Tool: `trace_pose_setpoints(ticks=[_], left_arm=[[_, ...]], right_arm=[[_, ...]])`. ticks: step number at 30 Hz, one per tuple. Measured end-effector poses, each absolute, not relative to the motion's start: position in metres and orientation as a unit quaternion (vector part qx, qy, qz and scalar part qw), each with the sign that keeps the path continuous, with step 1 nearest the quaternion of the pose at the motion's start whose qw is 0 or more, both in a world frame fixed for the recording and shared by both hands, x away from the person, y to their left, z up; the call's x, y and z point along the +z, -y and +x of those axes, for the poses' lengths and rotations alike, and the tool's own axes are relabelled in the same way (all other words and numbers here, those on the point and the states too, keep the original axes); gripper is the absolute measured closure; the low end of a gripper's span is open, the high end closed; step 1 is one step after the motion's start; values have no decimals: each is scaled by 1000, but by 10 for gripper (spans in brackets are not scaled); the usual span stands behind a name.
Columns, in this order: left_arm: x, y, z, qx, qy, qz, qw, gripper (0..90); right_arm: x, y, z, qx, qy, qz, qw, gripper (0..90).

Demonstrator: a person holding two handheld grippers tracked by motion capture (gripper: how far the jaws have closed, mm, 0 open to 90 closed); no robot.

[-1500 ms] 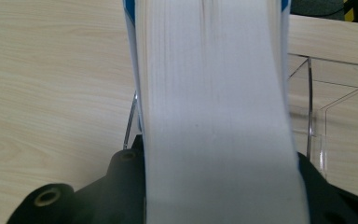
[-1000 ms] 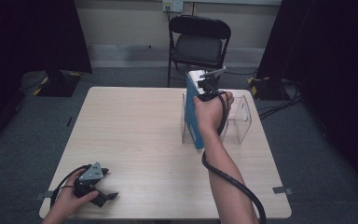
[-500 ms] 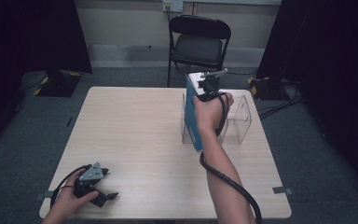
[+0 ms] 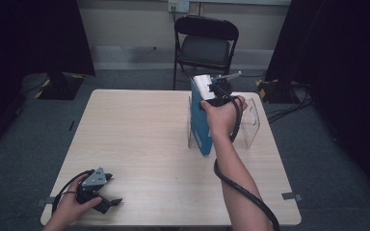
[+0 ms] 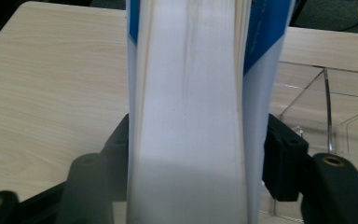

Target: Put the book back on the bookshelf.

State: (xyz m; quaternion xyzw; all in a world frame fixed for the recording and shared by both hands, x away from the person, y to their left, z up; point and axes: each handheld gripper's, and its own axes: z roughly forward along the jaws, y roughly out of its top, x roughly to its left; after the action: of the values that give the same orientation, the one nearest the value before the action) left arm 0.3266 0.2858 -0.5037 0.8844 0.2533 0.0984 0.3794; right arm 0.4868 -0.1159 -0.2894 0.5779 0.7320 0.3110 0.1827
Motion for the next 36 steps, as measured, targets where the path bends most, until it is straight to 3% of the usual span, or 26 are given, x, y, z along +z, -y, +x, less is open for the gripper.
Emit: trace_pose_setpoints(ticks=[4, 19, 36], left_arm=[[-504, -286, 327, 99, -253, 885, 379, 0], [-503, -286, 327, 97, -250, 886, 378, 0], [-503, -286, 327, 98, -249, 886, 378, 0]], right_arm=[[-285, 115, 479, 320, -743, 558, 184, 302], [-291, 137, 453, 340, -753, 540, 162, 163], [-299, 145, 435, 344, -778, 502, 157, 161]])
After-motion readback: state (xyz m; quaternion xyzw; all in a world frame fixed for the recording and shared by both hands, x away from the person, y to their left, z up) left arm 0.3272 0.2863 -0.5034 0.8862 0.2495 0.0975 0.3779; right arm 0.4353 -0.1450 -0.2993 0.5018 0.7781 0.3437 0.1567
